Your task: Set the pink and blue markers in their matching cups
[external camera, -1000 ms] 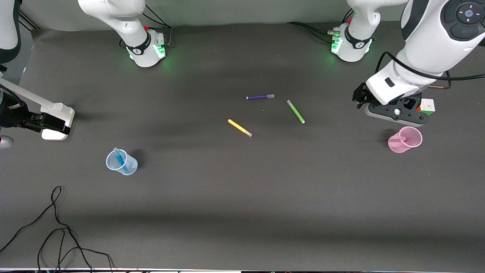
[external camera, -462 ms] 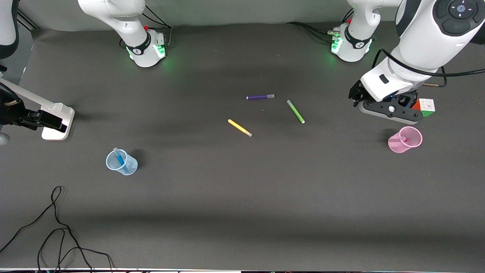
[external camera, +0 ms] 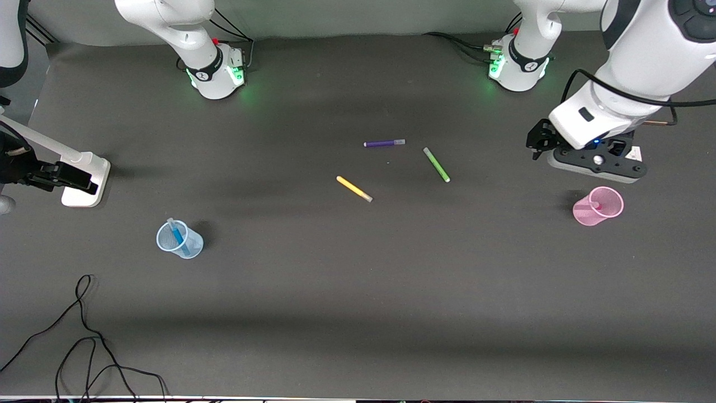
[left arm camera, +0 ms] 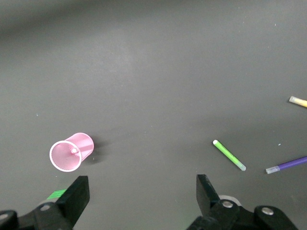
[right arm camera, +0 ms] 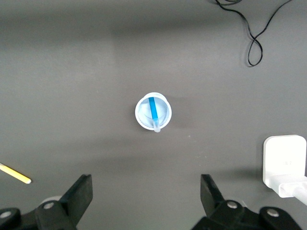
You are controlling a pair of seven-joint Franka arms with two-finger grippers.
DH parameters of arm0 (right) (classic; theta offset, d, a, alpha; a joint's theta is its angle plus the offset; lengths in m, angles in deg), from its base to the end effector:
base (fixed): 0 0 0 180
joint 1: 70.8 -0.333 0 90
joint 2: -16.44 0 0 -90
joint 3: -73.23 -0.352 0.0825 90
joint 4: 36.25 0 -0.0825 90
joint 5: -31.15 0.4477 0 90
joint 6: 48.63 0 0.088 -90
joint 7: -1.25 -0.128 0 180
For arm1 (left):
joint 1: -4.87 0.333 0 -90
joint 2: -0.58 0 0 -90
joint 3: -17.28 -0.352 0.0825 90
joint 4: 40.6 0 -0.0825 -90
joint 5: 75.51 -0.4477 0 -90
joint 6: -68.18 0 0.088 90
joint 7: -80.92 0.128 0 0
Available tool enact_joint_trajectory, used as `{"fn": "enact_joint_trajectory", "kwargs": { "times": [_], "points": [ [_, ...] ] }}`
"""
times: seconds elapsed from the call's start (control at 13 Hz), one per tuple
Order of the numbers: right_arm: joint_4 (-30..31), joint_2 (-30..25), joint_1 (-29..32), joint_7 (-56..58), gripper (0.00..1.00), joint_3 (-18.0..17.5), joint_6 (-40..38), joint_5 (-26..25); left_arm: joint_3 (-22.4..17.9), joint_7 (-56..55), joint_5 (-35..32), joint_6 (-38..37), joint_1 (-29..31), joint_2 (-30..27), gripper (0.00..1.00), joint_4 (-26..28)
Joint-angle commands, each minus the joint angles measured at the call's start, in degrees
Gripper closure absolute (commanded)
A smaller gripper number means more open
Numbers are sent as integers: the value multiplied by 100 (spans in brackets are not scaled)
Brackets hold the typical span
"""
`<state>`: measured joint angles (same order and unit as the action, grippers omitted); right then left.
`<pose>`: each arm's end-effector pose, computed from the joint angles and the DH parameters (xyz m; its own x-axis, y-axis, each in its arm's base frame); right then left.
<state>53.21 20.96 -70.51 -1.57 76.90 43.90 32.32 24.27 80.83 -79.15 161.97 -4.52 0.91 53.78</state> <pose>0.6458 -0.0407 0.5986 0.9926 -0.1189 -0.0259 -0.1192 -0.9928 -0.0141 0.6004 -0.1682 0.6008 0.9585 -0.2845 -0.0160 -0.2849 -0.9565 -0.0626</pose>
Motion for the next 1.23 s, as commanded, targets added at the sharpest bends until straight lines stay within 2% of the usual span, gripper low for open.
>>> {"fn": "enact_joint_trajectory", "kwargs": {
  "times": [0.0, 0.62, 1.15],
  "points": [
    [159, -180, -107, 124, 0, 90, -103, -162, -137, -88, -14, -474, -116, 484, 1, -752],
    [159, -171, -107, 133, 0, 90, -139, -162, -146, 0, -5, -625, 271, 574, 1, -851],
    [159, -171, -107, 133, 0, 90, -104, -91, -137, 0, 4, -678, 306, 574, 1, -833]
  ]
}}
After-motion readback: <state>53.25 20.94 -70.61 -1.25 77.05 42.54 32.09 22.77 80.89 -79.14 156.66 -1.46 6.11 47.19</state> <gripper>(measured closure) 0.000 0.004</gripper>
